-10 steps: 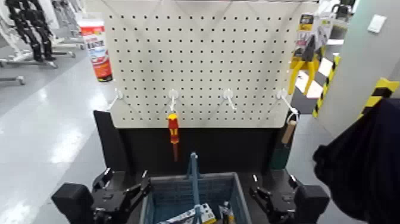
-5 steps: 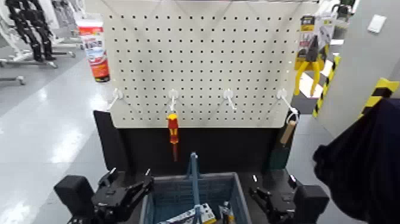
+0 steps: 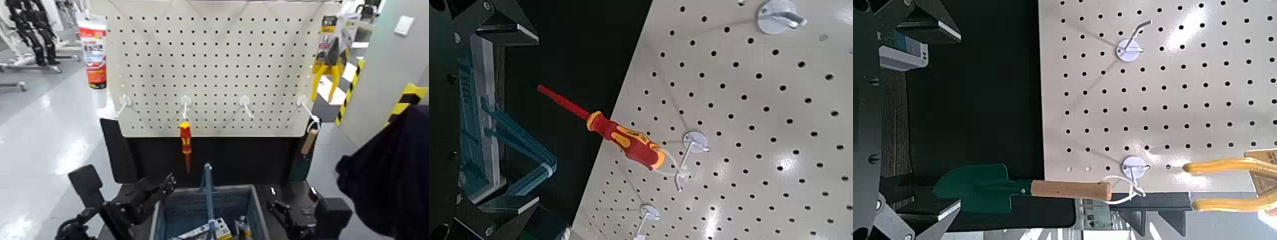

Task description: Grasp the handle of the crate.

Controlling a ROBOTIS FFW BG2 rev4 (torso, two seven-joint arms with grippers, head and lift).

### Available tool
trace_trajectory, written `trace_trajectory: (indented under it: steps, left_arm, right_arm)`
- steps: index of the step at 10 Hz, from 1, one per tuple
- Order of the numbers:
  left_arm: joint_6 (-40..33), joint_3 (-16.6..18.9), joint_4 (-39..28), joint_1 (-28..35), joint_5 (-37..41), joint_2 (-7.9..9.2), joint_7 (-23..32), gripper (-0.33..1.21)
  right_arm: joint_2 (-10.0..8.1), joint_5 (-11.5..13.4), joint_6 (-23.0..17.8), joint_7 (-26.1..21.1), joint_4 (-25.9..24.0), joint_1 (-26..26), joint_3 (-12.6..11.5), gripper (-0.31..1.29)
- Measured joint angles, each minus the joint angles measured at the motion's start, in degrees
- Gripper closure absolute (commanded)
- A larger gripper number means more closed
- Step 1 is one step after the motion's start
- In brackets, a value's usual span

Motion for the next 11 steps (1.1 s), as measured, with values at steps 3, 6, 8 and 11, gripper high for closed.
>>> trace_trajectory:
  steps: [3, 6, 8, 11]
  left_arm:
    - [9.2, 1.2, 1.4, -2.9, 12.2, 1.47, 0.1, 0.18]
    - [16.4, 0.4, 5.0, -5.4, 26.9, 3.72, 1.9, 0.18]
    - [18.4, -2.0, 10.2, -7.9, 37.5, 5.5, 1.5, 0.18]
    - [20.1, -5.6, 17.0, -12.3, 44.0, 6.61, -1.8, 0.18]
  right_arm:
    - [-0.05, -0.1, 0.0, 0.0, 0.0, -0.1, 0.0, 0.14]
    - [-0.05, -0.3, -0.1, 0.0, 0.0, 0.0, -0.1, 0.14]
    - [0.0, -0.5, -0.3, 0.0, 0.0, 0.0, 0.0, 0.14]
    - [0.04, -0.6, -0.8, 0.0, 0.0, 0.1, 0.0, 0.14]
